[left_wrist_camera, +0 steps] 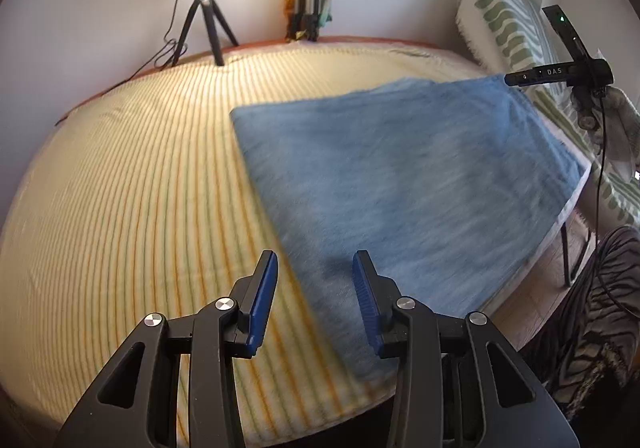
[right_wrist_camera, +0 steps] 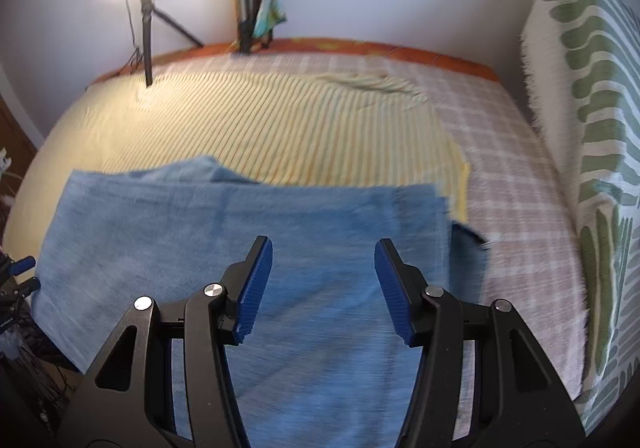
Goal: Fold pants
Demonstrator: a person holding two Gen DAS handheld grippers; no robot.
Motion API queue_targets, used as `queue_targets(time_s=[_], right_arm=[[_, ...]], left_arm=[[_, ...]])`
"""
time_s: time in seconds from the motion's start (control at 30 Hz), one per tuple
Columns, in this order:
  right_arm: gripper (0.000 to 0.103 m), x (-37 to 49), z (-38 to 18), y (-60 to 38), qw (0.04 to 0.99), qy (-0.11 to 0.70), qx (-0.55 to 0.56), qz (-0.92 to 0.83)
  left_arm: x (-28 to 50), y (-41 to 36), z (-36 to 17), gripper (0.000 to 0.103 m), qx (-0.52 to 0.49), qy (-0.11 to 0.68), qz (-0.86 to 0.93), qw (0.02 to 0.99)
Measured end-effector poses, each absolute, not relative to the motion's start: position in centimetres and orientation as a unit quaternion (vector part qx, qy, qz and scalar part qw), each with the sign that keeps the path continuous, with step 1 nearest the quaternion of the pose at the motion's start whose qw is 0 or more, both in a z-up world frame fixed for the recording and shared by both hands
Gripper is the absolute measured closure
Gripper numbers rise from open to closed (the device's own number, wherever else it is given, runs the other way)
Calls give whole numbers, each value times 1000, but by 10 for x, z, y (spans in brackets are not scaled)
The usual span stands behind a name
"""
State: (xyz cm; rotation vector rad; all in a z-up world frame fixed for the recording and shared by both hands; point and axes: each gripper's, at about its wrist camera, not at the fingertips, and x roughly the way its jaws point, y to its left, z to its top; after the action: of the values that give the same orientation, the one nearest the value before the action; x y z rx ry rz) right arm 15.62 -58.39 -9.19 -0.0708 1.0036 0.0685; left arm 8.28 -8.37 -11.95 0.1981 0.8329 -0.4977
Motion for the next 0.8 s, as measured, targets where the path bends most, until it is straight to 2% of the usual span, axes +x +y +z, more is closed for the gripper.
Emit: queue_targets(time_s=[0.23,0.57,0.8], right_arm=[[47,174,-137,-563,854,516,-56,26],[47,168,-89,-486,866,484,-21,123],[41,174,-88,-388,841,498,-21,211]], left_arm=[[82,-67,-131,58,77,403,-229,883],[82,-35,-126,61,-74,420,-250,869],[82,-43,-135,61,-138,427,-254,857]])
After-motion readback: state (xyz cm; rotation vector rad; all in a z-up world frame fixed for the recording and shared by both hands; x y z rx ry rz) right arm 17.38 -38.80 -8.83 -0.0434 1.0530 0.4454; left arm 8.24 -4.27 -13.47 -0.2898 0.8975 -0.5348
